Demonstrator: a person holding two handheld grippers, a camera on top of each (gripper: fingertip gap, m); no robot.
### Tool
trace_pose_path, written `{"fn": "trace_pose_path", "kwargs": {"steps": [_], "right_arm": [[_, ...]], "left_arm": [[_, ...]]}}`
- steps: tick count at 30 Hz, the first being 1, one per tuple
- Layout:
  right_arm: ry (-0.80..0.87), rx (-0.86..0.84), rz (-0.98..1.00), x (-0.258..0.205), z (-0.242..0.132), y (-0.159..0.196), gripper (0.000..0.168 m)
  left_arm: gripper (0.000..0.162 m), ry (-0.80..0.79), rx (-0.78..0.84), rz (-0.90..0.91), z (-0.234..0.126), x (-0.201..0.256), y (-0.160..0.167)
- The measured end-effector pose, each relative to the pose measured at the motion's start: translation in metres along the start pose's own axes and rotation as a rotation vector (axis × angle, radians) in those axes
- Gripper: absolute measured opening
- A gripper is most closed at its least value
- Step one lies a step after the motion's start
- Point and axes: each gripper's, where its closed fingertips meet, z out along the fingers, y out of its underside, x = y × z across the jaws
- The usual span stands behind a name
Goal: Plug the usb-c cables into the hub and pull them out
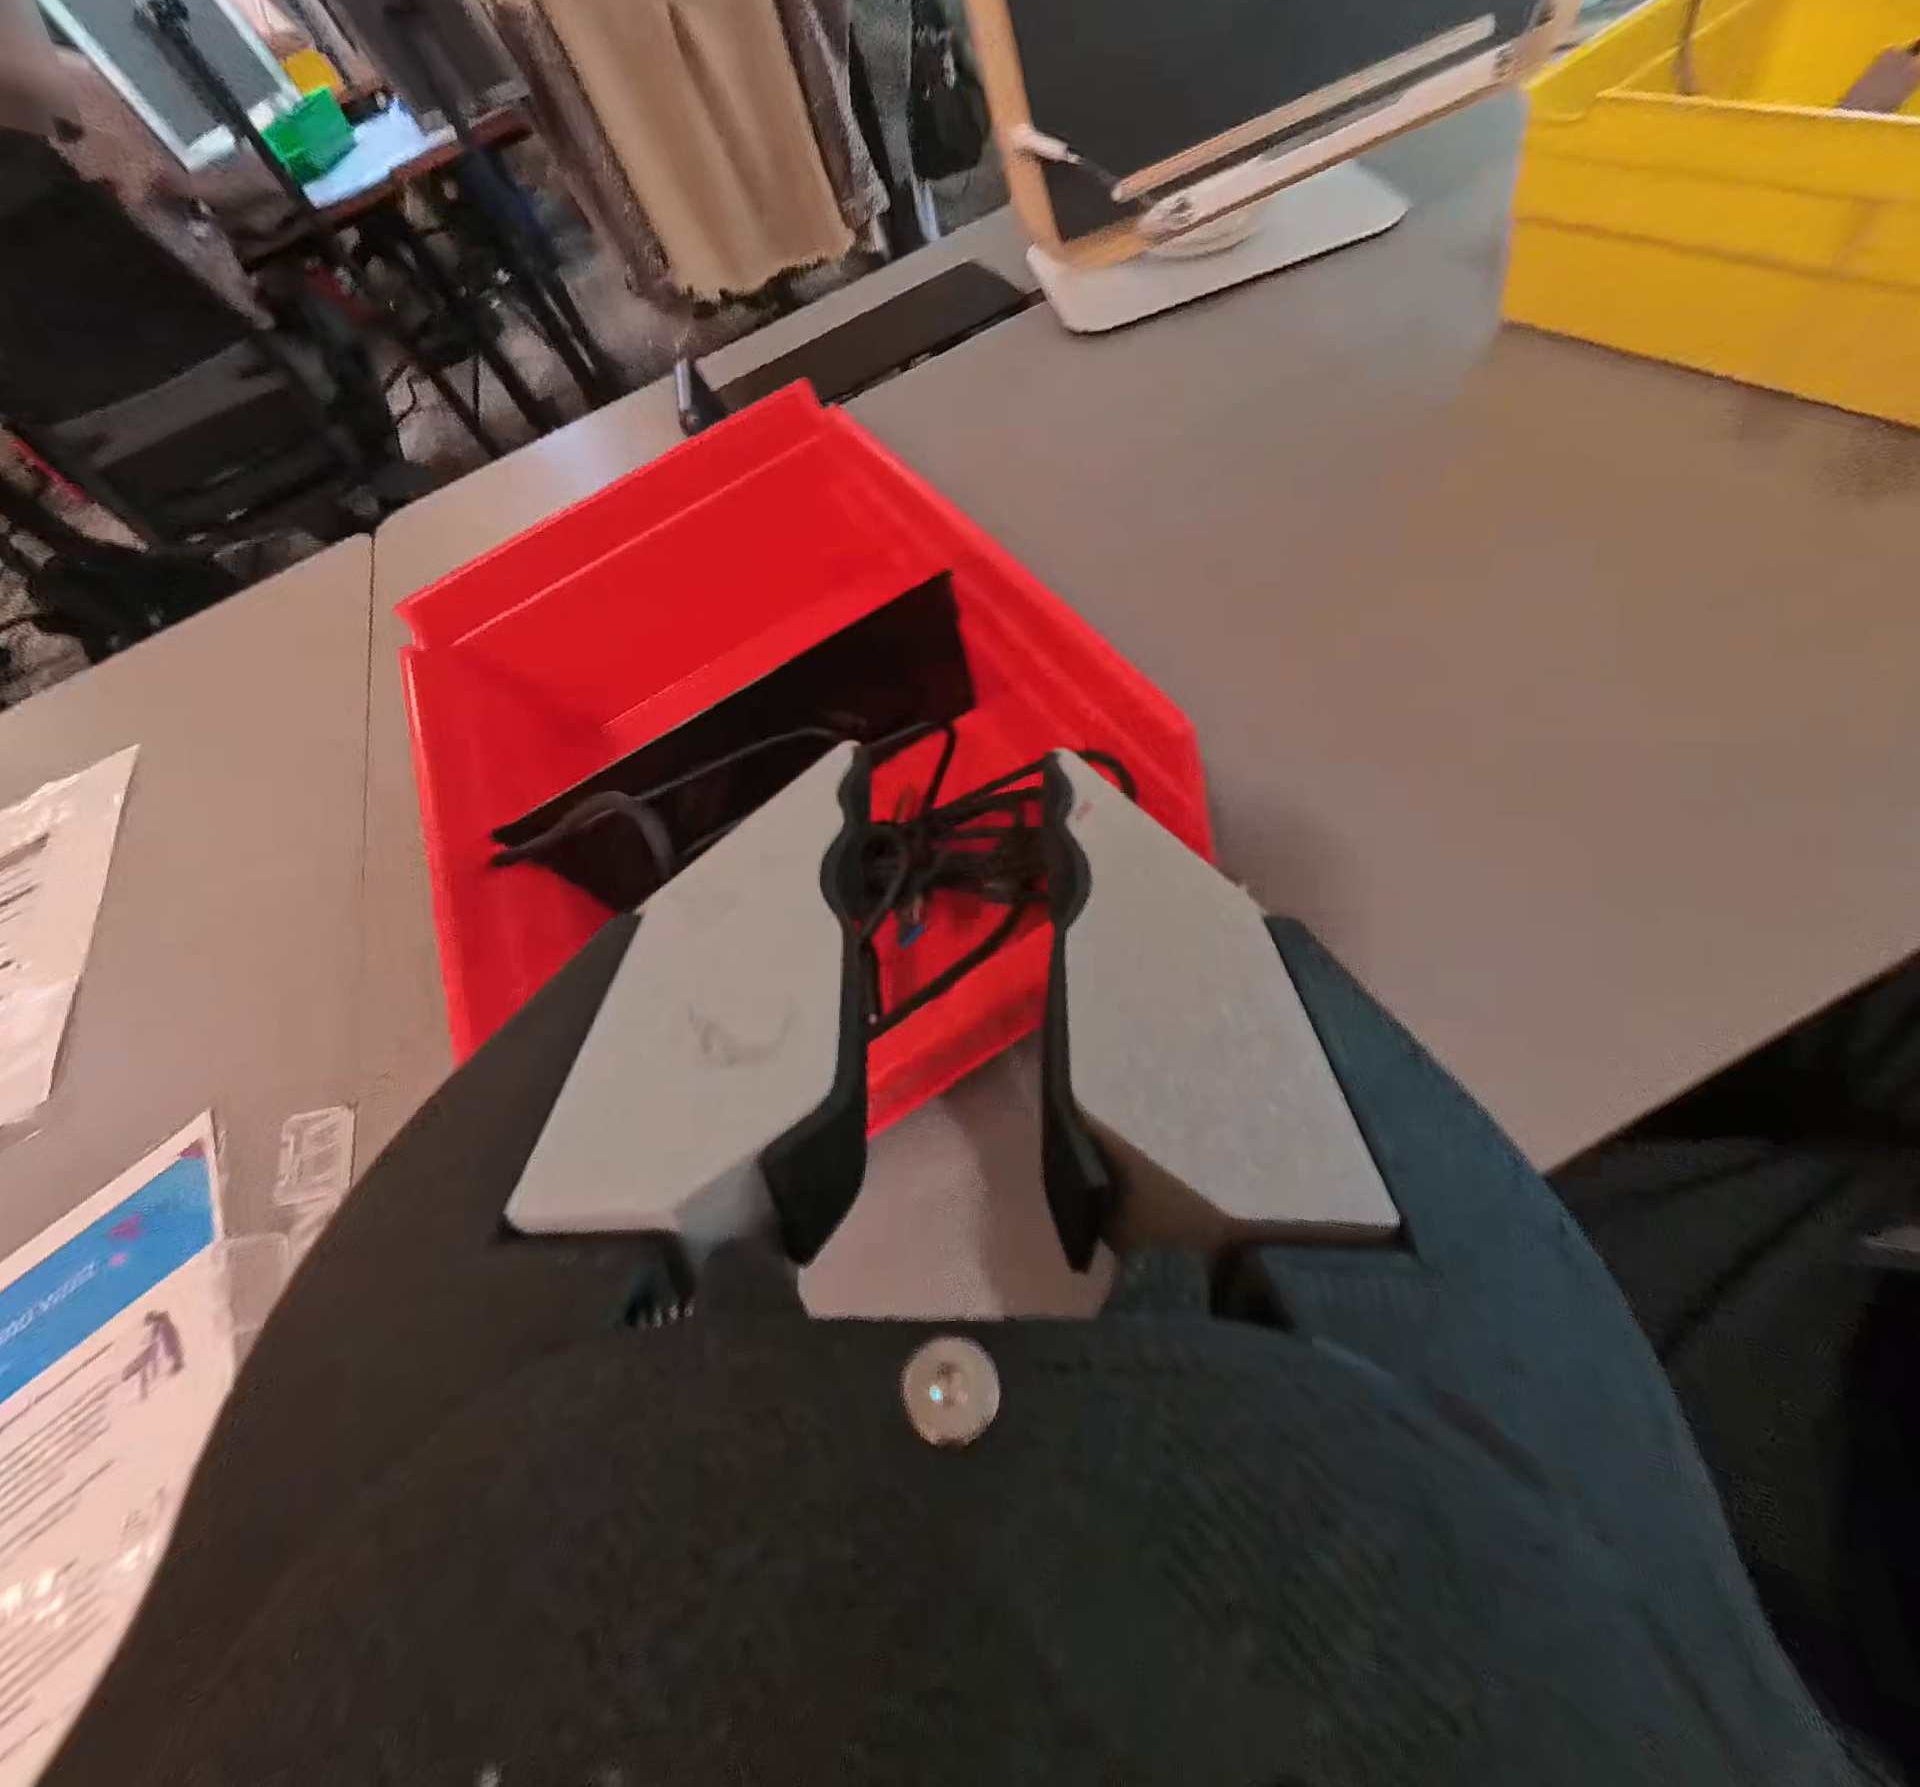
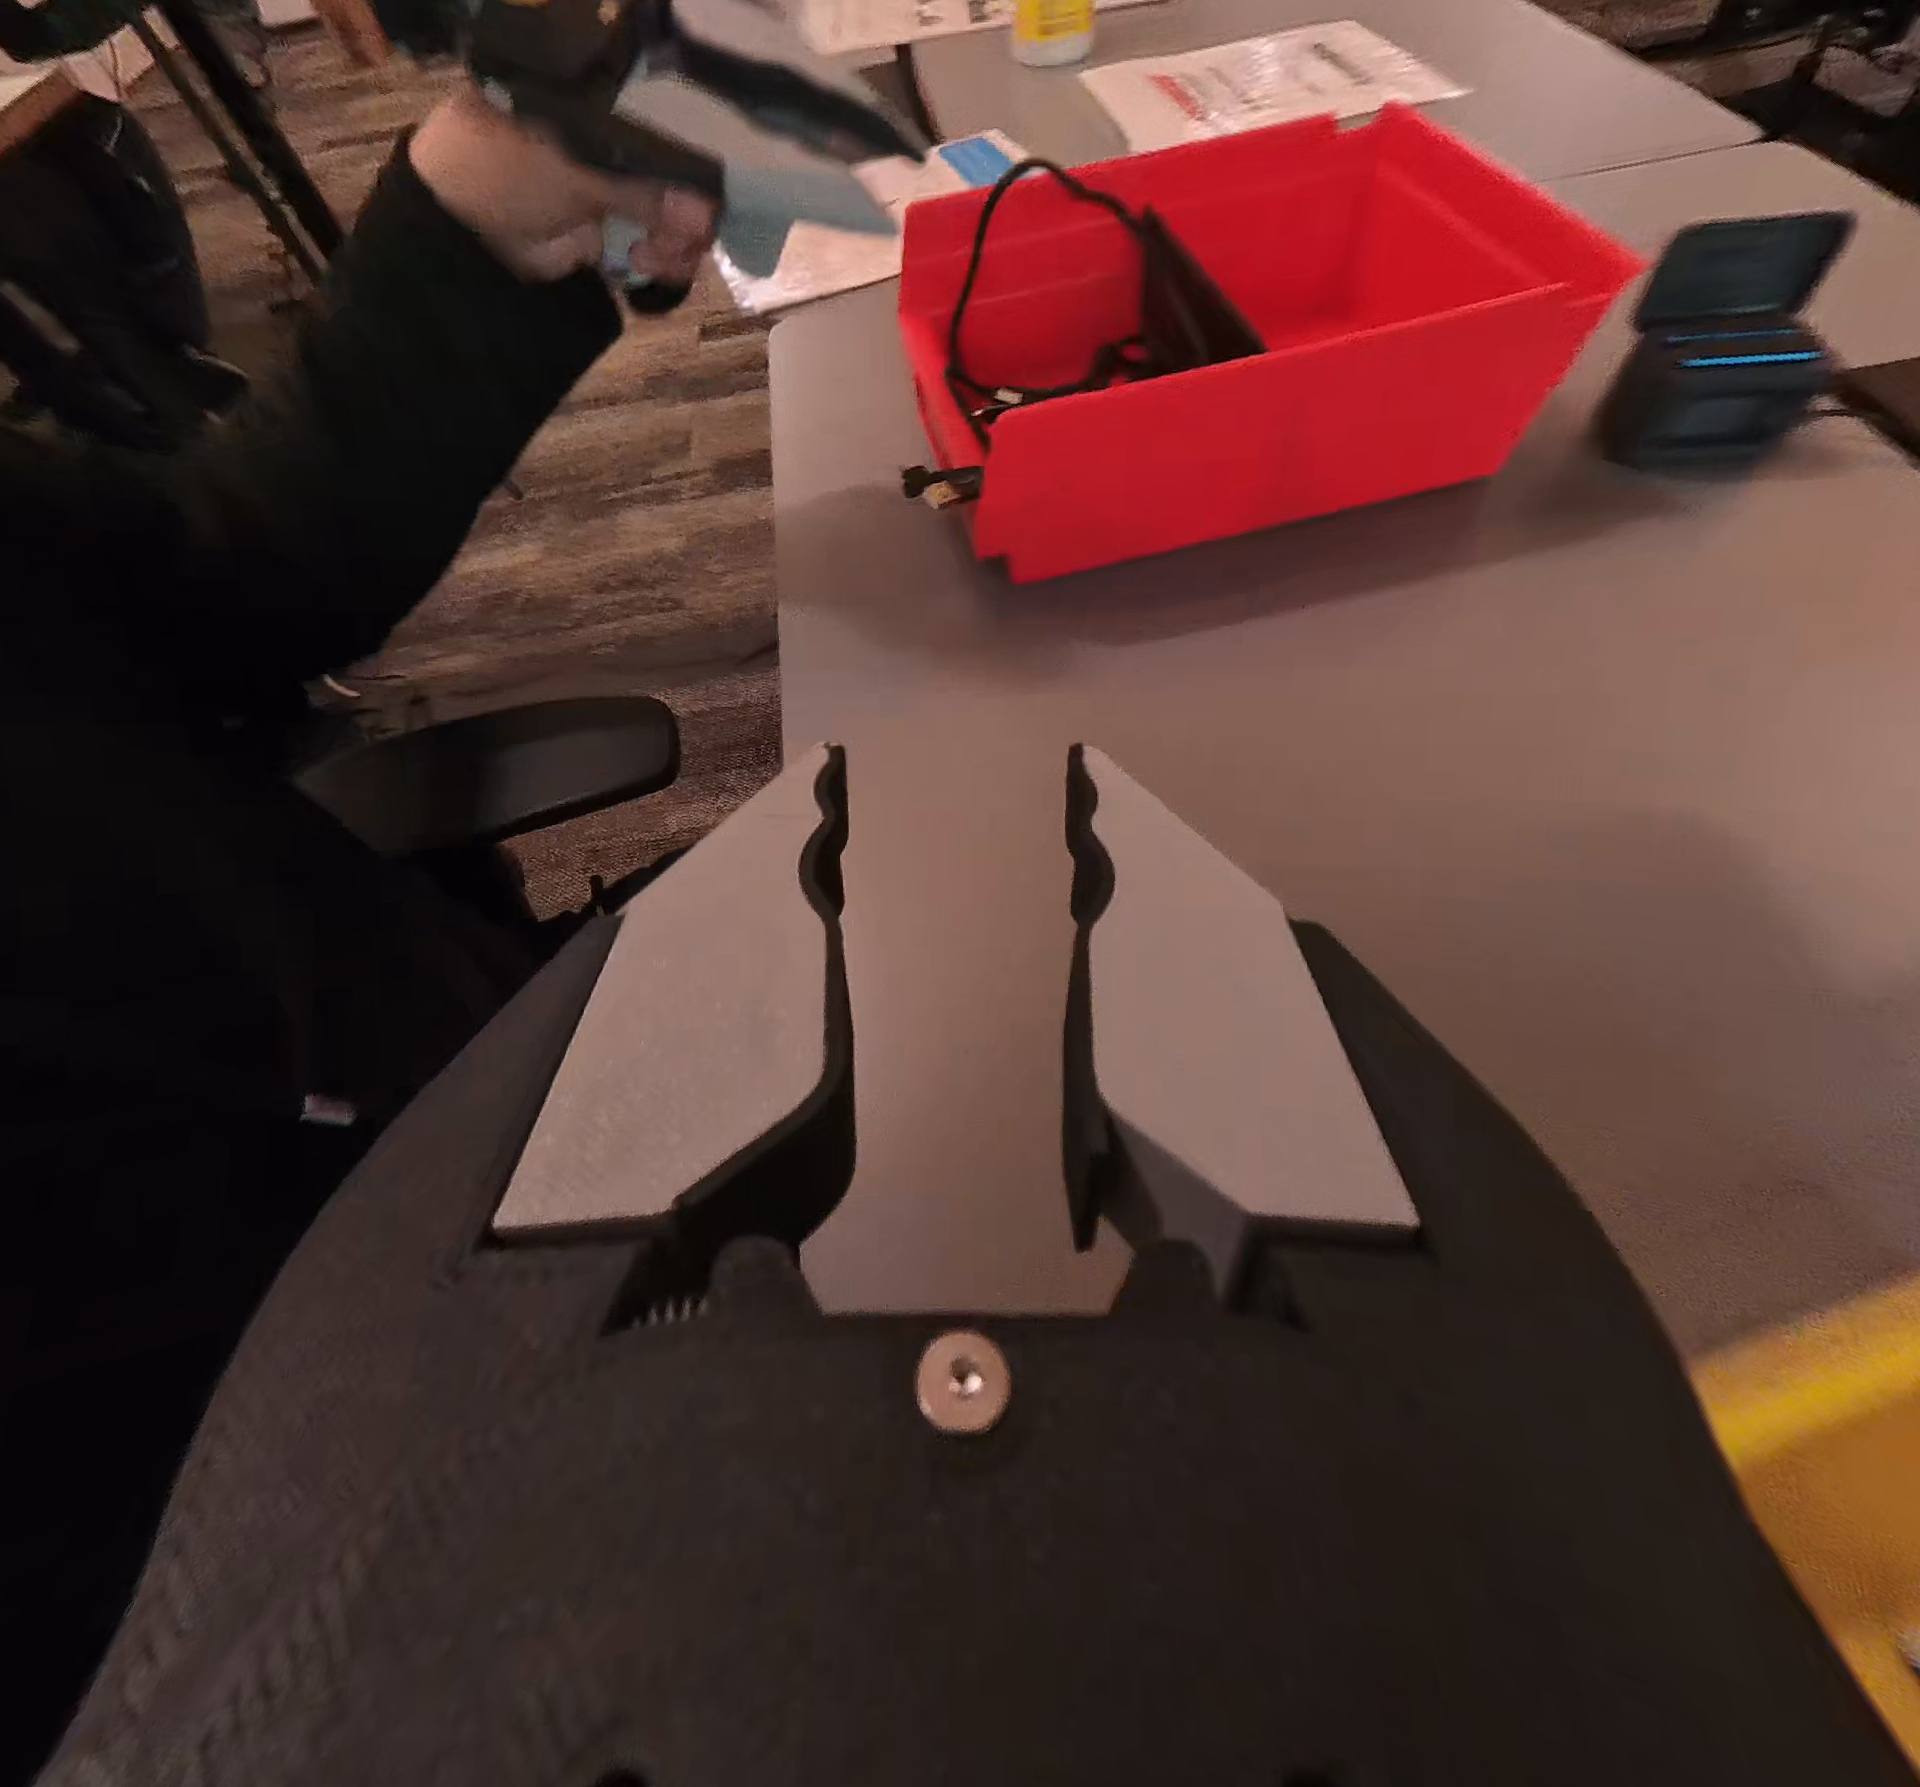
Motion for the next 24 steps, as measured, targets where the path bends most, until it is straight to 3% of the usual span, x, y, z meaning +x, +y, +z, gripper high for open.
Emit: {"fn": "trace_pose_path", "kwargs": {"steps": [4,8,13,17,24], "right_arm": [[0.059,-0.013,0.023,0.018,0.062,0.023,0.039],[0.122,-0.052,0.057,0.052,0.094,0.055,0.038],[0.12,-0.032,0.131,0.067,0.098,0.085,0.039],[0.167,0.002,0.107,0.072,0.091,0.081,0.042],[0.157,0.004,0.15,0.078,0.092,0.084,0.039]], "left_arm": [[0.033,0.003,-0.053,0.0,0.024,-0.026,-0.007],[0.033,-0.036,-0.111,0.015,0.051,-0.063,-0.017],[0.035,0.011,-0.295,0.098,0.096,-0.086,0.002],[0.035,0.034,-0.4,0.18,0.13,-0.106,0.01],[0.034,0.328,-0.568,0.211,0.173,-0.102,0.031]]}}
